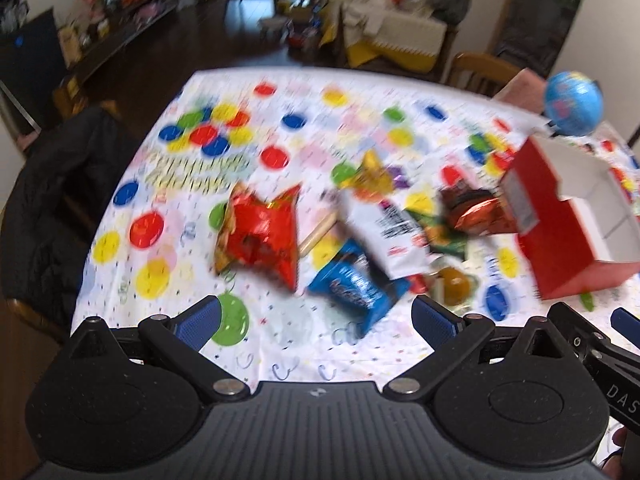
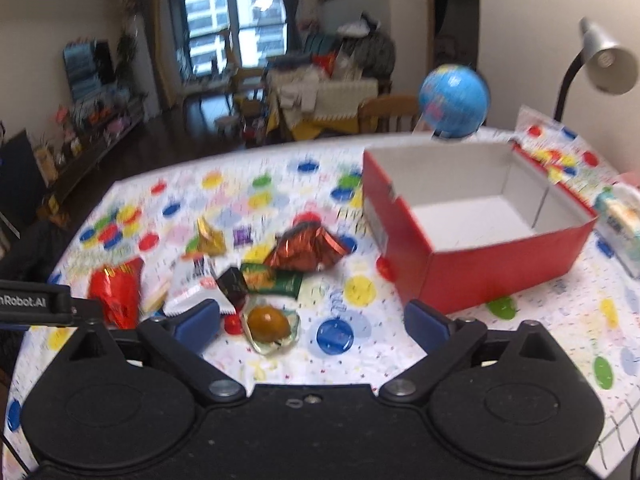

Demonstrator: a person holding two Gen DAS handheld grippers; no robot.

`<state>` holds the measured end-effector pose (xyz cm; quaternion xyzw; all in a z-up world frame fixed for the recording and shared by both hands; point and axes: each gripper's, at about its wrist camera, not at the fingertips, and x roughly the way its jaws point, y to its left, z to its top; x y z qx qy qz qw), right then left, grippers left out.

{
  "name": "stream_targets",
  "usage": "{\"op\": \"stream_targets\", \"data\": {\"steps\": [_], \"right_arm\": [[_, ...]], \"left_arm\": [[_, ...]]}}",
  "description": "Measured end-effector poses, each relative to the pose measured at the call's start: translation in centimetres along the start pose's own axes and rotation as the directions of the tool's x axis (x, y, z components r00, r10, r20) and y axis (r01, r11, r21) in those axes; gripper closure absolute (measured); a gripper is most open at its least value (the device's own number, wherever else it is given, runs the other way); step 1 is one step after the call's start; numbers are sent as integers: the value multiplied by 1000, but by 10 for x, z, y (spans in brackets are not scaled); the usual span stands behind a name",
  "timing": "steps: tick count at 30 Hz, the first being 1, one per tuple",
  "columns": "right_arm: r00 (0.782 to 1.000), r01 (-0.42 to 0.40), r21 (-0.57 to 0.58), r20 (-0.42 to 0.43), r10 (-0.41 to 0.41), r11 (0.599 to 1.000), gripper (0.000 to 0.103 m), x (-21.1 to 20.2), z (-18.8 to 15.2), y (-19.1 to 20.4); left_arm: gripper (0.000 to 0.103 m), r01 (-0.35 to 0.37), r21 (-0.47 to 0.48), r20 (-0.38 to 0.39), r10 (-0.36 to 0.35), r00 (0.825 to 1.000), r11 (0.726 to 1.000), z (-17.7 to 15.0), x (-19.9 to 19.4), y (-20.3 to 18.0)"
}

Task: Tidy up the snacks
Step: 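Grasp the blue biscuit packet with the left tool while the right tool grasps the wrapped round candy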

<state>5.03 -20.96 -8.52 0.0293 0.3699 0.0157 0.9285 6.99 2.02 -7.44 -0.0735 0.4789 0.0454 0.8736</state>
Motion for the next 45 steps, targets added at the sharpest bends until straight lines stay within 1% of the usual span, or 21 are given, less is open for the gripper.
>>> {"op": "stream_targets", "data": {"steps": [3, 5, 6, 8, 10, 14, 17, 19, 21, 23, 26, 30, 33, 38, 39, 40, 41, 43, 44, 45], "right_arm": [[998, -19, -17, -55, 18, 1000, 10, 24, -1, -3], [996, -46, -44, -80, 43, 998, 12, 36, -2, -2], [995, -55, -66, -91, 49, 996, 16, 43, -3, -1], [991, -82, -113, -115, 69, 990, 17, 54, -4, 2], [987, -102, -161, -138, 80, 982, 21, 67, -4, 3], [981, -142, -259, -167, 101, 955, 27, 85, -3, 6], [974, -193, -332, -178, 140, 923, 30, 93, -1, 9], [964, -243, -384, -198, 178, 891, 31, 101, -1, 13], [957, -274, -437, -209, 199, 857, 32, 107, -1, 18], [951, -301, -481, -219, 219, 824, 33, 112, -1, 21], [946, -317, -515, -237, 222, 796, 39, 122, -2, 25], [938, -338, -535, -259, 230, 774, 40, 131, -4, 28], [938, -338, -549, -261, 227, 764, 39, 137, -5, 30], [939, -335, -542, -264, 222, 771, 41, 145, -4, 29], [940, -331, -540, -262, 218, 774, 44, 146, -4, 29], [940, -330, -537, -262, 218, 776, 47, 146, -4, 28], [940, -331, -533, -263, 219, 779, 48, 146, -4, 27], [939, -331, -522, -265, 219, 786, 55, 146, -4, 26], [939, -330, -518, -263, 220, 789, 57, 145, -4, 26], [939, -331, -516, -262, 223, 790, 62, 143, -4, 25]], "left_arm": [[2, -21, -21, -43, 20, 999, 1000, 0, 18, 4], [2, -17, -26, -55, 16, 998, 1000, 0, 27, 4], [2, -19, -26, -61, 17, 998, 999, 0, 31, 4], [2, -13, -19, -74, 12, 997, 1000, 1, 39, 0], [2, -12, -5, -84, 12, 996, 1000, 1, 46, -6], [2, -14, 22, -95, 16, 995, 1000, 1, 58, -18], [2, -9, 23, -93, 11, 996, 1000, 3, 65, -24], [2, -2, 40, -88, 5, 996, 999, 4, 71, -30], [2, 3, 56, -92, 2, 996, 998, 4, 77, -35], [6, 6, 67, -94, 0, 996, 998, 4, 81, -39], [7, -7, 75, -96, 14, 995, 997, 4, 90, -43], [7, -11, 65, -113, 18, 993, 998, 7, 101, -43], [7, -9, 80, -118, 18, 993, 997, 8, 106, -46], [7, -15, 80, -132, 26, 991, 997, 10, 116, -47], [7, -14, 78, -135, 25, 990, 997, 10, 118, -47], [9, -11, 76, -139, 22, 990, 997, 11, 119, -46], [14, -8, 74, -144, 19, 989, 997, 11, 120, -46], [18, 4, 70, -155, 7, 988, 998, 11, 122, -46], [22, 11, 64, -157, -1, 988, 998, 11, 122, -45], [24, 14, 61, -155, -5, 988, 998, 11, 122, -44]]}}
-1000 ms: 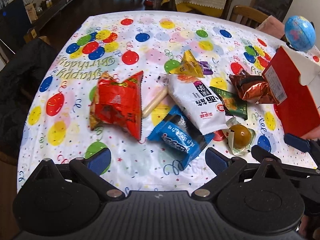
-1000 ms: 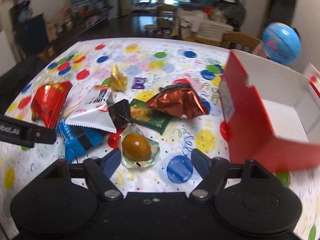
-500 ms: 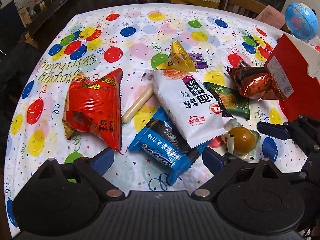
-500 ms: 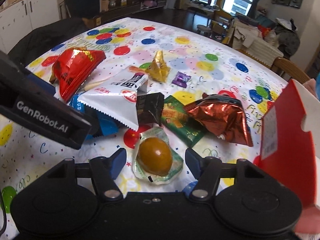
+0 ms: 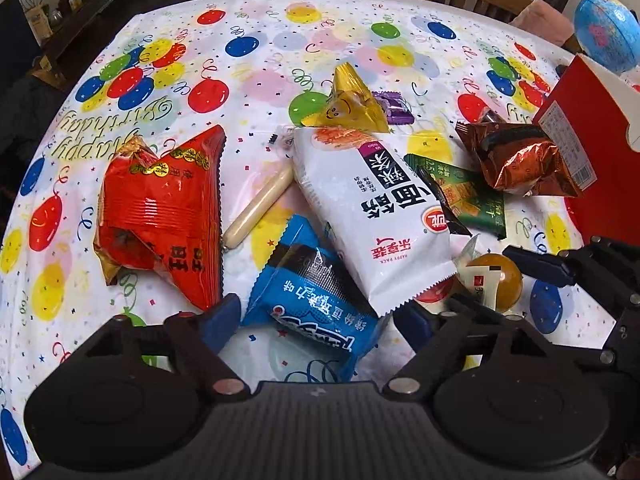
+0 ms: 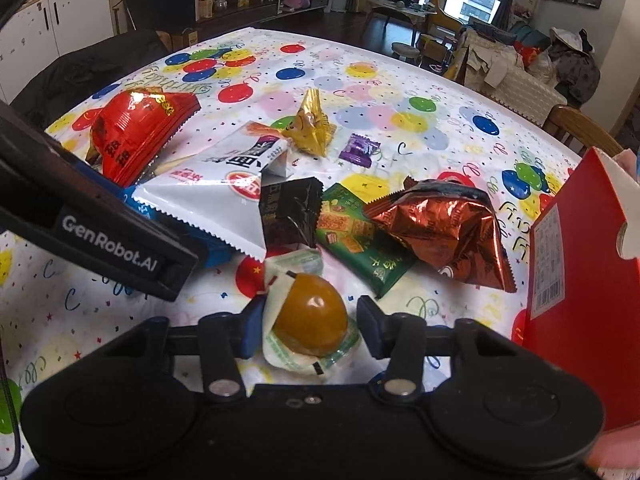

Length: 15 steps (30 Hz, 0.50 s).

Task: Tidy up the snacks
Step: 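Grasp the blue biscuit packet with the left tool while the right tool grasps the wrapped round candy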

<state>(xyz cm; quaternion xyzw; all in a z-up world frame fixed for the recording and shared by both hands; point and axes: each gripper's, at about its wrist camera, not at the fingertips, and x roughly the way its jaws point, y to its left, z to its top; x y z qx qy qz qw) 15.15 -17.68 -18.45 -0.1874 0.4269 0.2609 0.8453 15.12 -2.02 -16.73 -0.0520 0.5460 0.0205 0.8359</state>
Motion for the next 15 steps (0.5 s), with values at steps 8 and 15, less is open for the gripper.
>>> {"op": "stream_targets", "data": {"steps": [8, 15], "right_arm": [[1000, 8, 55, -17, -7, 998, 64, -11, -8, 4], [999, 28, 125, -19, -26, 992, 63, -38, -19, 13]], "left_arm": [[42, 3, 5, 10, -3, 1000, 1000, -6, -7, 5], [43, 29, -17, 14, -29, 999, 999, -23, -28, 22]]}}
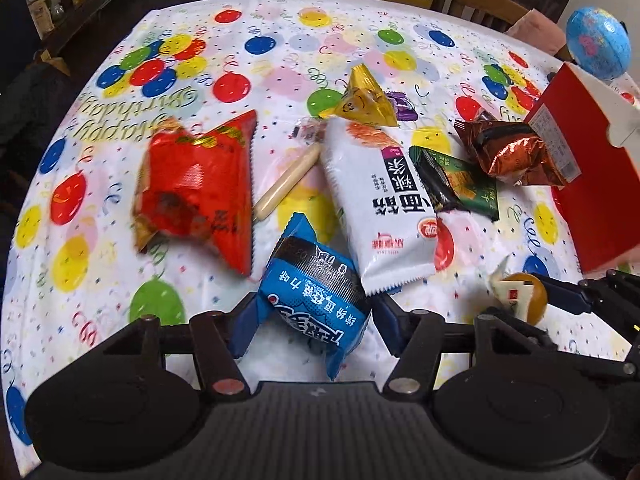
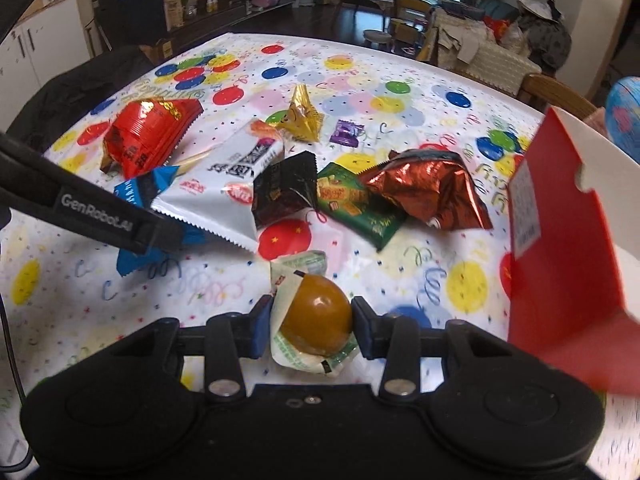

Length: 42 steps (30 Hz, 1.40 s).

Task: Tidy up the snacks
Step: 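Grasp the blue biscuit packet with the left tool while the right tool grasps the wrapped round candy, then carry the blue packet and round candy over the red box with both tools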

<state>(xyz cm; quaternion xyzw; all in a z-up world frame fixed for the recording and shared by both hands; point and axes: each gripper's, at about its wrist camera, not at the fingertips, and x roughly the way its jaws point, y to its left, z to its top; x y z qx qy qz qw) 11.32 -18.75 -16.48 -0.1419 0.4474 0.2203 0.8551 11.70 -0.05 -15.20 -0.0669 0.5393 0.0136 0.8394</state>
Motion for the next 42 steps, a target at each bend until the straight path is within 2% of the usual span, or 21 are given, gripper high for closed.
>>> {"op": "stream_targets", "data": {"steps": [12, 22, 28, 34, 42], "right_arm": [[994, 57, 77, 92, -64, 995, 63, -74, -4, 20], [972, 121, 132, 185, -144, 984, 63, -133, 10, 16], [958, 143, 161, 227, -177, 977, 63, -155, 17, -8], [950, 150, 200, 244, -198, 968, 63, -166, 26, -58], [946, 176, 224, 231, -227, 959, 63, -159, 28, -136]], "left_arm": [[43, 68, 39, 80, -71, 994, 997, -17, -66, 4], [42, 113, 138, 195, -139, 971, 984, -11, -124, -21], [42, 129, 204, 241, -178, 954, 970, 3, -147, -53], [42, 139, 238, 265, -202, 943, 961, 29, -150, -100], [42, 128, 278, 238, -197, 951, 952, 60, -122, -174]]}}
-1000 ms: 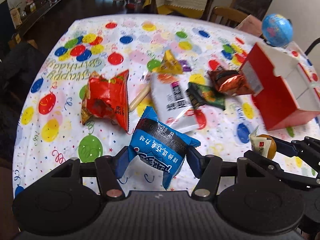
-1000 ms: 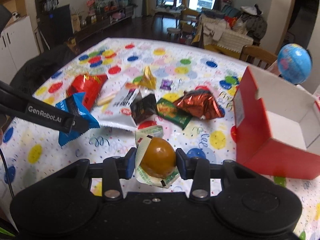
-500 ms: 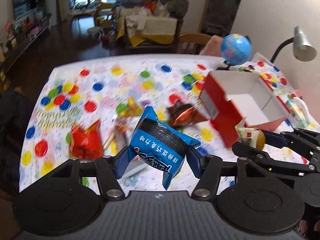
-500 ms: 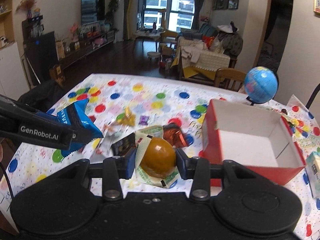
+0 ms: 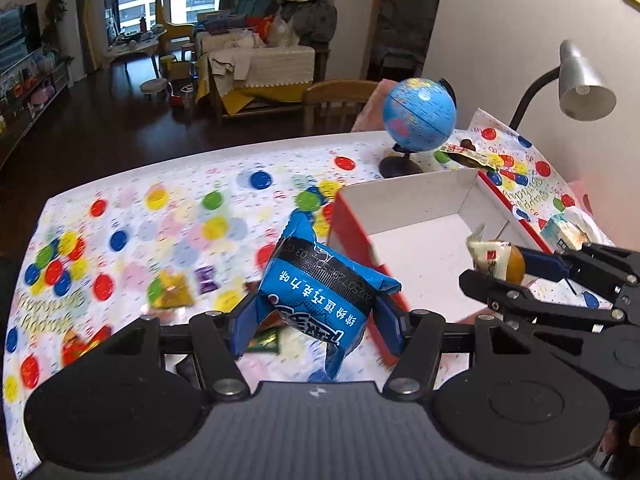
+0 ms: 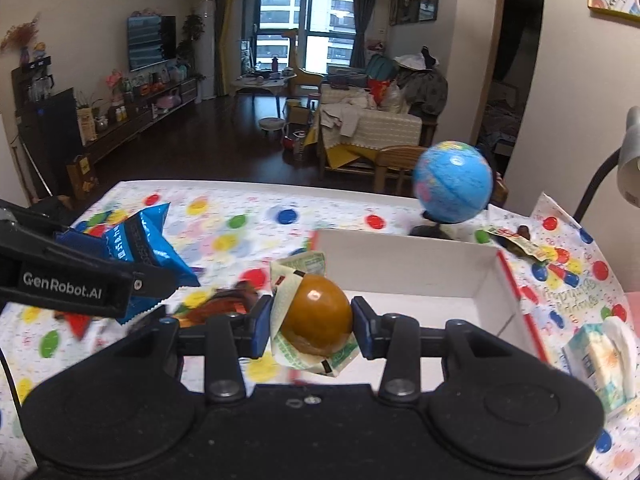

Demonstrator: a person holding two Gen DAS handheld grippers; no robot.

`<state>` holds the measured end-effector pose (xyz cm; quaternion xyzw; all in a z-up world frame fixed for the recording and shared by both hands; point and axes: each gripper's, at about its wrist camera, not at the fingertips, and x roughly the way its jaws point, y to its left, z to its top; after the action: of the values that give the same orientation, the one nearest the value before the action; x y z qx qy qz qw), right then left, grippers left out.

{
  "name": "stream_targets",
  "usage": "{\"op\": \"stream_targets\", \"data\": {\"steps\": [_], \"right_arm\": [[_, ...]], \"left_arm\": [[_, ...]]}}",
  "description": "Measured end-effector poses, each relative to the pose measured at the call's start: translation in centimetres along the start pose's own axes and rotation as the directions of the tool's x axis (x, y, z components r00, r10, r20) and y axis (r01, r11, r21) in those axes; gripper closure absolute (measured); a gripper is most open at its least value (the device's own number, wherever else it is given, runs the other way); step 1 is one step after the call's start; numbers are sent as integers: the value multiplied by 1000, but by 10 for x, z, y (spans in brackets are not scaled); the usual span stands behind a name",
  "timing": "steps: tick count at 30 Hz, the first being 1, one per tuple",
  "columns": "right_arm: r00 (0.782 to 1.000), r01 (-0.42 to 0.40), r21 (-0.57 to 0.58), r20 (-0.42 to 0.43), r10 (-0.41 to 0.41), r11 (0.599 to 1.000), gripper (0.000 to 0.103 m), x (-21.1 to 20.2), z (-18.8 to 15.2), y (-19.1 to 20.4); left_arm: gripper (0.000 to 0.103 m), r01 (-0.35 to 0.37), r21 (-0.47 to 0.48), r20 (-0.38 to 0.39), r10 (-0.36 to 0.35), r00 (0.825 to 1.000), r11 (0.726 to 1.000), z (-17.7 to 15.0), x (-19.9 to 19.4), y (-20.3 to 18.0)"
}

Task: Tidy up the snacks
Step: 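Carry the blue packet and round candy over the red box with both tools, then open both tools to drop the blue packet and candy into the box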

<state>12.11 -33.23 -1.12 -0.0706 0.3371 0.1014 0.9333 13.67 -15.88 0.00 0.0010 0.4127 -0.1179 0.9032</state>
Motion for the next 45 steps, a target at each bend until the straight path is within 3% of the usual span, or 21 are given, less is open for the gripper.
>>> {"op": "stream_targets", "data": {"steps": [17, 25, 35, 39, 45], "right_arm": [[990, 47, 53, -136, -40, 997, 63, 76, -25, -120], [980, 42, 60, -197, -29, 997, 63, 101, -40, -137], [972, 27, 52, -235, -14, 998, 63, 109, -52, -142], [972, 25, 49, -235, -12, 998, 62, 109, -52, -144], [975, 18, 53, -224, -5, 998, 55, 104, -50, -148]], "left_arm": [[42, -26, 110, -99, 37, 994, 994, 37, 112, -104], [41, -45, 168, -170, 74, 983, 985, 33, 154, -131], [41, -75, 201, -221, 120, 968, 977, 22, 179, -140], [41, -76, 192, -245, 123, 962, 979, 19, 184, -139], [39, -54, 149, -242, 89, 966, 987, 19, 180, -134]]}}
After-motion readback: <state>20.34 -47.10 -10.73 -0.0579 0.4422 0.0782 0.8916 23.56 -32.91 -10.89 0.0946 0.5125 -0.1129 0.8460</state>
